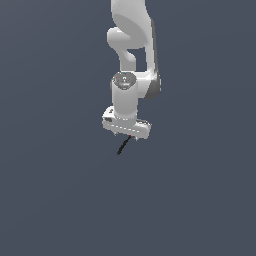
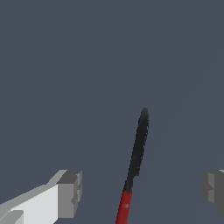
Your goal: Pick up the object and move it to a goal position.
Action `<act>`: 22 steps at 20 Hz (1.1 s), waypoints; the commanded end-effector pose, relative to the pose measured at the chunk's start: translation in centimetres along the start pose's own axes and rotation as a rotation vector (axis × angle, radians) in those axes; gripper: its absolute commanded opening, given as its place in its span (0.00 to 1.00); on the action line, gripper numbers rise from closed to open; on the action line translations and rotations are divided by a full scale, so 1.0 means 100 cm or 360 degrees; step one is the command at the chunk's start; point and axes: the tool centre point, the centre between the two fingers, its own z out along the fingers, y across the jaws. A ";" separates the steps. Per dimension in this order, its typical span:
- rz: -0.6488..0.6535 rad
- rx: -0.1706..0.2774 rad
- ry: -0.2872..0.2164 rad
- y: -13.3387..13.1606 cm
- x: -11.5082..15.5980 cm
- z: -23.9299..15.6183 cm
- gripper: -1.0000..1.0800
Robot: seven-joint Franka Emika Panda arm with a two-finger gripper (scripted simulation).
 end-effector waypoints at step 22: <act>0.0349 -0.0017 -0.0025 0.010 -0.052 0.060 0.96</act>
